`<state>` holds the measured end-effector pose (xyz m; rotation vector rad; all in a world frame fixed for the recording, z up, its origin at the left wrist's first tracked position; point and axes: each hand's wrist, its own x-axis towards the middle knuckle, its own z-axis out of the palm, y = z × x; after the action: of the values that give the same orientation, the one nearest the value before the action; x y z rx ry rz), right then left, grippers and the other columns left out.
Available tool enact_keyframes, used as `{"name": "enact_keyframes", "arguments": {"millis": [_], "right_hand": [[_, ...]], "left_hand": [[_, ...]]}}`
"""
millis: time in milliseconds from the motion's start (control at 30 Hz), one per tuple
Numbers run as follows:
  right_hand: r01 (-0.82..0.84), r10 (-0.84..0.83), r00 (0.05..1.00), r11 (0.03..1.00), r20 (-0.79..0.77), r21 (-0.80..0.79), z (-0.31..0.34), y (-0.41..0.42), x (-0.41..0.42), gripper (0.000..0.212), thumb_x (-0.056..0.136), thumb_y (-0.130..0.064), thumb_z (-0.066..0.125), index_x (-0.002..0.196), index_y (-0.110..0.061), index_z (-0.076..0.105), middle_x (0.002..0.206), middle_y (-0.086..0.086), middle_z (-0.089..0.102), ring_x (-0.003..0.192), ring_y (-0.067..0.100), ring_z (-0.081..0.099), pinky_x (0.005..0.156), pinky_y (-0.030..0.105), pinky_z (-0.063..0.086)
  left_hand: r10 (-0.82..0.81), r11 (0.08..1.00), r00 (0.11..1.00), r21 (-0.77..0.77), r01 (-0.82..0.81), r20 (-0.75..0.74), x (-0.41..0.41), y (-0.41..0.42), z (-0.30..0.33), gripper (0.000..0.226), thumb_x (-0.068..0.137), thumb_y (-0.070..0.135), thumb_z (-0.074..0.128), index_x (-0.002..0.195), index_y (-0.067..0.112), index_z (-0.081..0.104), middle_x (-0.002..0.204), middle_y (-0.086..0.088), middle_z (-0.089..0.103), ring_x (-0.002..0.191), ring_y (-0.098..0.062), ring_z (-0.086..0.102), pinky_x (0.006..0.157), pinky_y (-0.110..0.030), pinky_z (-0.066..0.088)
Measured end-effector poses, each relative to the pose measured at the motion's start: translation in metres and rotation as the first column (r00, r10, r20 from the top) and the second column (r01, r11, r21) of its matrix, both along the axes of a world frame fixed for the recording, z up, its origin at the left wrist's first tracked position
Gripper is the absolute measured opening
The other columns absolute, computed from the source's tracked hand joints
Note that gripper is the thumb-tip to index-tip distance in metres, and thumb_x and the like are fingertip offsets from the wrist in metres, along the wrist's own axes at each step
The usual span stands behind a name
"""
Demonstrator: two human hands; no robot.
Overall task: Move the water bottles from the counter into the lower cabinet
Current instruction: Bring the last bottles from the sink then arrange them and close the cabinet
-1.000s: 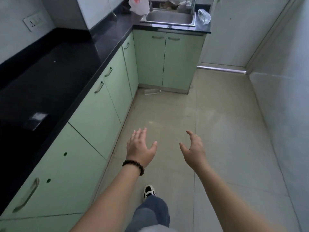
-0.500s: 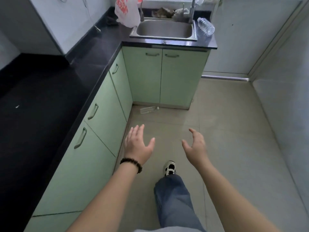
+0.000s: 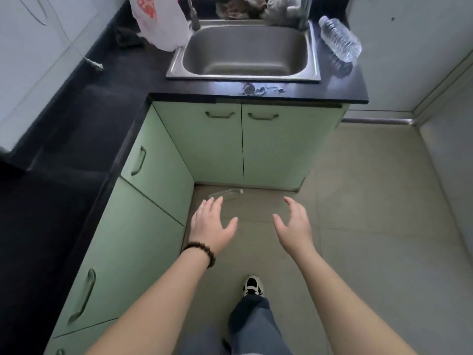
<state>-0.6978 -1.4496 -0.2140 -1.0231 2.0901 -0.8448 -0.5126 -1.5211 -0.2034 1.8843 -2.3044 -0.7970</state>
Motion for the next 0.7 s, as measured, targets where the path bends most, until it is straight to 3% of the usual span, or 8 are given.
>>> {"name": "enact_keyframes", "arguments": {"millis": [300,533,633,700], "right_hand": [[-0.006,0.008,1.000,0.992,-0.020,0.129,-0.085,-0.112,-0.026,0.053,0.092,-0.023,0.054,0.141,-0.019,0.036,0.145,0.004,0.036,0.134,0.019,0.034,0.102,0.027,0.028],[0.000,0.007,0.998,0.991,-0.055,0.137,-0.296,-0.208,-0.031,0.053,0.090,-0.017,0.057,0.140,-0.010,0.039,0.140,0.011,0.040,0.128,0.025,0.039,0.099,0.023,0.028],[-0.032,0.050,0.993,0.986,-0.105,0.165,-0.391,-0.239,-0.034,0.054,0.091,-0.019,0.057,0.142,-0.012,0.037,0.142,0.009,0.038,0.128,0.026,0.040,0.100,0.028,0.032],[-0.065,0.089,0.987,0.982,-0.130,0.178,-0.443,-0.253,-0.036,0.055,0.091,-0.020,0.056,0.142,-0.013,0.036,0.143,0.009,0.037,0.130,0.026,0.039,0.102,0.030,0.032]], "left_hand": [[-0.038,0.995,0.996,0.096,0.031,0.077,-0.017,-0.120,-0.093,0.068,0.091,0.048,0.050,0.149,0.017,0.030,0.155,-0.005,0.031,0.146,-0.021,0.020,0.119,-0.039,0.018],[-0.157,0.963,0.984,0.235,0.134,0.080,-0.034,-0.240,-0.325,0.068,0.087,0.047,0.050,0.145,0.013,0.035,0.147,-0.012,0.040,0.133,-0.031,0.039,0.108,-0.042,0.035],[-0.140,0.970,0.988,0.211,0.124,0.066,-0.030,-0.282,-0.434,0.060,0.089,0.041,0.058,0.141,0.018,0.040,0.134,-0.012,0.048,0.123,-0.032,0.047,0.101,-0.042,0.042],[-0.207,0.970,0.969,0.157,0.185,0.134,-0.029,-0.306,-0.499,0.061,0.087,0.041,0.060,0.140,0.017,0.041,0.134,-0.012,0.049,0.126,-0.031,0.044,0.103,-0.040,0.038]]}}
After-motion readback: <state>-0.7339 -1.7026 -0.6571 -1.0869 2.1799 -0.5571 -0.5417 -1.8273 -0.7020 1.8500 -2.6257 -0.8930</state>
